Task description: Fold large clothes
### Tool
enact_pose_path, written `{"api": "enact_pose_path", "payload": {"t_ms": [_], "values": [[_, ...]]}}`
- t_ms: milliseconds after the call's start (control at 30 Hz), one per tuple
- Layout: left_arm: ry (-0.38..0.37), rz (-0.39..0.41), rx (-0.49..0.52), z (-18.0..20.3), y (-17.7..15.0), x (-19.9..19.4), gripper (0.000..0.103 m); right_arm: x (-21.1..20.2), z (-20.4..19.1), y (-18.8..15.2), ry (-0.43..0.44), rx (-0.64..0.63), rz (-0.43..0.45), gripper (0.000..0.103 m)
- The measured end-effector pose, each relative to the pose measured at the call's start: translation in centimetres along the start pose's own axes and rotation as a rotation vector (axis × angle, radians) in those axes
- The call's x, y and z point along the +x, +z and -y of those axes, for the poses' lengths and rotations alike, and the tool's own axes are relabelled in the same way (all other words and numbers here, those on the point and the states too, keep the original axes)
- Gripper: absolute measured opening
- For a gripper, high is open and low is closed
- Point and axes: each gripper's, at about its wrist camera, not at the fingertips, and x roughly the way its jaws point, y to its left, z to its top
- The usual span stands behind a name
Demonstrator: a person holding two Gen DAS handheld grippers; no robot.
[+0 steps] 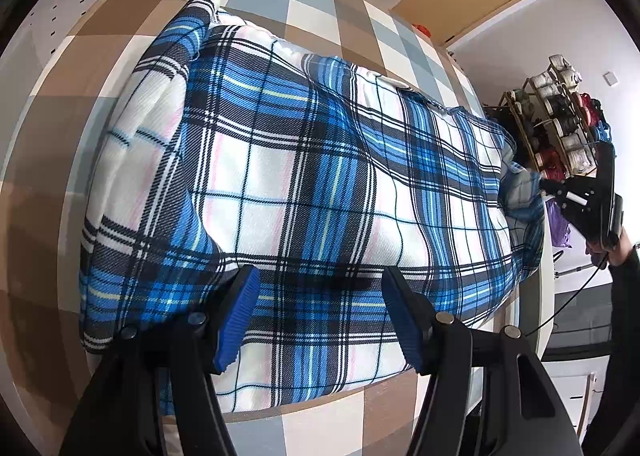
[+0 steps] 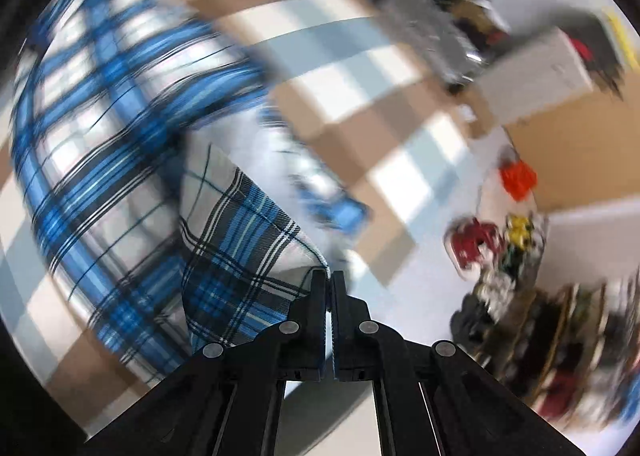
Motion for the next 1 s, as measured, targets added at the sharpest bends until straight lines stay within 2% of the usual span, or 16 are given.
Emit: {"api": "enact_pose_path", "payload": {"t_ms": [33, 133, 233, 367, 467, 533, 600, 667, 700, 733, 767, 800, 867, 933, 967, 1000], "values": [[-0.001, 0.000, -0.001, -0.1, 0.0, -0.1, 0.058, 0.6, 1.3, 0.0, -0.002, 0.053, 0.008, 0.002], [0.003, -0.002, 0.001, 0.3, 0.0, 0.0, 0.058, 2.5, 5.5, -1.3, -0.120, 0.235, -0.015, 0.002], [0.011, -0.005, 0.003, 0.5, 0.2, 0.1, 0.058, 4.2, 7.2, -2.5, -0.151, 0.415, -0.024, 0.003], [0.028, -0.021, 0.007, 0.7, 0.1, 0.0, 0.058, 6.5, 7.0, -2.3, -0.122, 0.451, -0.117, 0.004], [0.041, -0.032, -0.003, 0.5, 0.1, -0.5, 0.058, 5.2, 8.3, -3.5, 0.002, 0.577, -0.073, 0.005], [0.043, -0.019, -0.015, 0.4, 0.1, -1.4, 0.058, 2.7, 8.8, -4.4, 0.052, 0.679, 0.026, 0.006], [0.035, 0.000, -0.008, 0.6, 0.1, -2.4, 0.058, -0.1, 9.0, -5.0, 0.212, 0.784, 0.162, 0.007], [0.031, 0.016, 0.020, 1.3, 0.1, -3.2, 0.058, -1.6, 7.6, -4.5, 0.361, 0.795, 0.249, 0.011], [0.021, 0.020, 0.034, 2.0, 0.1, -3.5, 0.058, -2.3, 5.9, -3.8, 0.437, 0.780, 0.294, 0.015], [0.003, 0.021, 0.052, 2.7, 0.2, -3.6, 0.058, -2.7, 4.7, -3.3, 0.480, 0.769, 0.311, 0.040], [-0.037, 0.020, 0.083, 3.5, 0.5, -3.5, 0.058, -3.0, 2.4, -2.4, 0.544, 0.749, 0.322, 0.091], [-0.065, 0.013, 0.114, 4.1, 0.9, -3.1, 0.058, -3.0, 0.1, -1.3, 0.581, 0.731, 0.332, 0.103], [-0.019, 0.021, 0.159, 5.0, 2.3, -2.4, 0.058, -2.5, -2.8, 0.5, 0.597, 0.665, 0.365, 0.102], [0.075, 0.075, 0.174, 4.9, 3.7, -2.0, 0.058, -1.4, -5.3, 2.2, 0.520, 0.656, 0.310, 0.102], [0.121, 0.075, 0.145, 4.2, 4.5, -1.3, 0.058, -0.2, -6.6, 3.1, 0.464, 0.628, 0.258, 0.102], [0.128, 0.058, 0.118, 3.4, 4.9, -0.8, 0.058, 0.9, -7.8, 3.9, 0.381, 0.590, 0.212, 0.102]]}}
